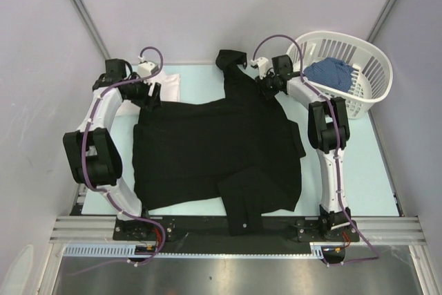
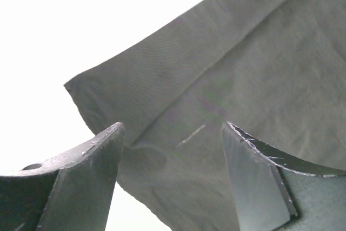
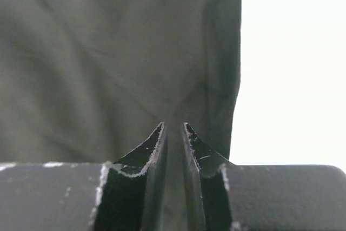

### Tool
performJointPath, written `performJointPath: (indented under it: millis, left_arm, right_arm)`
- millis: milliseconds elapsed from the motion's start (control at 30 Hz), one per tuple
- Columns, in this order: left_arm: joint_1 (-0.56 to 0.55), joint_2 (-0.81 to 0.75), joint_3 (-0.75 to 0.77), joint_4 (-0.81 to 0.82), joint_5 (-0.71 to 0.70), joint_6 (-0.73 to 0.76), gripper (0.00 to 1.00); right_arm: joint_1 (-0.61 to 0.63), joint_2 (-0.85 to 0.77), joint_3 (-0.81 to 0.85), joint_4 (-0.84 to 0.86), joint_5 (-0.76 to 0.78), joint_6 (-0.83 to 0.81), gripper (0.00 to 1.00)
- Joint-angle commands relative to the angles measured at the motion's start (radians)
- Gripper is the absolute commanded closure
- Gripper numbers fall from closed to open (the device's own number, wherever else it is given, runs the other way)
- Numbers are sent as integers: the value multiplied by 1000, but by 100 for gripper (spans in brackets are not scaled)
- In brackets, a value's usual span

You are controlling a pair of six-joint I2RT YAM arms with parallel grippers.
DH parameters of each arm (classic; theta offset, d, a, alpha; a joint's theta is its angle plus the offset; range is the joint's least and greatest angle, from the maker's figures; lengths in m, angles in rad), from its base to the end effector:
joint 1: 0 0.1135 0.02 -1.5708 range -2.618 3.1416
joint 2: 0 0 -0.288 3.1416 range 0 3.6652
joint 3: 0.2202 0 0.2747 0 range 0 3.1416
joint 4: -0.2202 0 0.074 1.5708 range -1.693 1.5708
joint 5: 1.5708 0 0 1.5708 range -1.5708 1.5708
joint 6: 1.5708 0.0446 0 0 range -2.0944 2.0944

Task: Fold and stack the long sleeve shirts
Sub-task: Fold the shirt

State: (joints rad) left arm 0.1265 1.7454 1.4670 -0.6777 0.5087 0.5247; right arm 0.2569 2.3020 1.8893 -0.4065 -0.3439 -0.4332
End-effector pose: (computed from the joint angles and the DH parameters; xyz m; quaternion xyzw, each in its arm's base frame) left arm 0.4089 0.0301 0.2889 0.2571 0.8892 -0.1336 0.3541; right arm 0.5389 0.1571 0.1906 -0.3691 0.8412 0.1267 0.3742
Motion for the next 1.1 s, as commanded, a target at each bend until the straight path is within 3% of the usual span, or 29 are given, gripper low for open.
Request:
performJointPath:
  millis: [0, 233, 400, 433, 567, 667, 767, 933, 1067]
  left_arm:
    - [-5, -89, 41, 87, -2, -32, 20]
    - [-4, -121, 33, 148, -82, -22, 17]
    - [-4, -158, 13, 291, -182, -54, 13]
    - [-4, -167, 7, 315, -196, -64, 2]
    - [-4, -207, -42, 457, -171, -95, 1]
    - [-5, -216, -63, 510, -139, -117, 1]
    - [-5, -201, -50, 511, -130, -130, 1]
    - [-5, -136, 51, 400, -116, -126, 1]
    - [-7, -130, 56, 400, -130, -144, 1]
  right_arm:
    - [-19, 22, 27, 86, 146, 11, 79]
    - [-7, -24, -39, 184, 224, -67, 73]
    - [41, -21, 7, 296, 221, -88, 51]
    - [44, -16, 34, 316, 221, -81, 43]
    - [45, 23, 80, 506, 194, -42, 28]
    - [47, 91, 141, 615, 183, -44, 27]
    - [48, 193, 238, 682, 172, -79, 33]
    - [33, 396, 471, 681, 154, -64, 36]
    - [28, 454, 513, 722, 108, -33, 35]
